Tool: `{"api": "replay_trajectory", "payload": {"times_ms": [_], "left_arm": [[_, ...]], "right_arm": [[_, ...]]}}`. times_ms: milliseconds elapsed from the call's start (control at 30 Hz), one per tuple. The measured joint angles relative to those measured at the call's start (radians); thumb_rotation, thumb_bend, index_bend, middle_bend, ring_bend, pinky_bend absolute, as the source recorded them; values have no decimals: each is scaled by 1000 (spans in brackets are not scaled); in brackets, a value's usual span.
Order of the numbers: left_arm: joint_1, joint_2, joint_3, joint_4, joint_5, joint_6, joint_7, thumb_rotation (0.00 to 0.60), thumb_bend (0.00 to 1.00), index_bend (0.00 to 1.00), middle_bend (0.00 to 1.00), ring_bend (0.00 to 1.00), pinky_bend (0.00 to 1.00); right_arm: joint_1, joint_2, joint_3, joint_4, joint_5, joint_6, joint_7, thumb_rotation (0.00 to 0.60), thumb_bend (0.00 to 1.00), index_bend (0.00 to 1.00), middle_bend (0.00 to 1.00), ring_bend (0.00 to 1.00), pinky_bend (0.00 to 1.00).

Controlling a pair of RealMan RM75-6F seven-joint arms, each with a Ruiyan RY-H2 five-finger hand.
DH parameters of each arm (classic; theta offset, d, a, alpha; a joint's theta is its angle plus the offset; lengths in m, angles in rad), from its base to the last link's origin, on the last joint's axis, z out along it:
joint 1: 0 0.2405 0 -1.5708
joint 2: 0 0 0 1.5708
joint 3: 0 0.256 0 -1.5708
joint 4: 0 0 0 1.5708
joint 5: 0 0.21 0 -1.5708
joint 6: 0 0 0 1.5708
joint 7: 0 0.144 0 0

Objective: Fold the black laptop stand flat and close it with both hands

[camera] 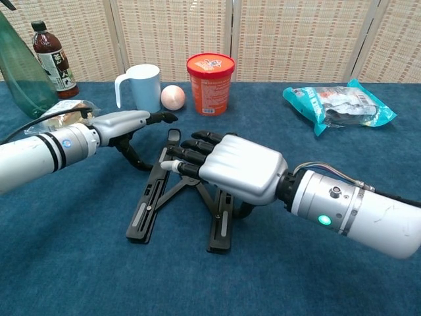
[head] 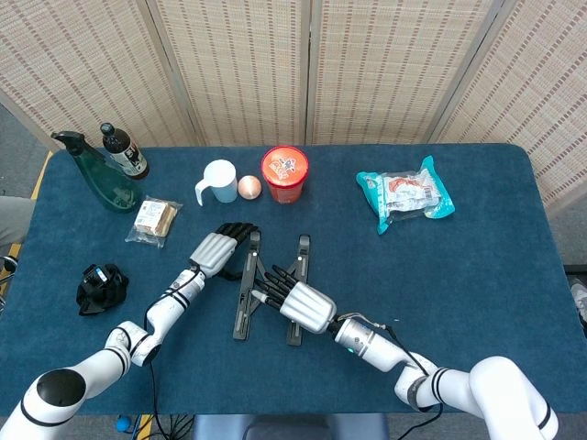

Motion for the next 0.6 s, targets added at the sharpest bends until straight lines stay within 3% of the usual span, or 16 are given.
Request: {"api": "replay_trajectory", "payload": {"times_ms": [600], "left_arm": [[-8, 3, 1, -29, 6, 8, 3, 600, 151, 0, 40, 45, 44]], "right_arm": [[29, -56, 17, 60, -2, 30, 10, 600, 0, 0, 0, 0, 0]]}}
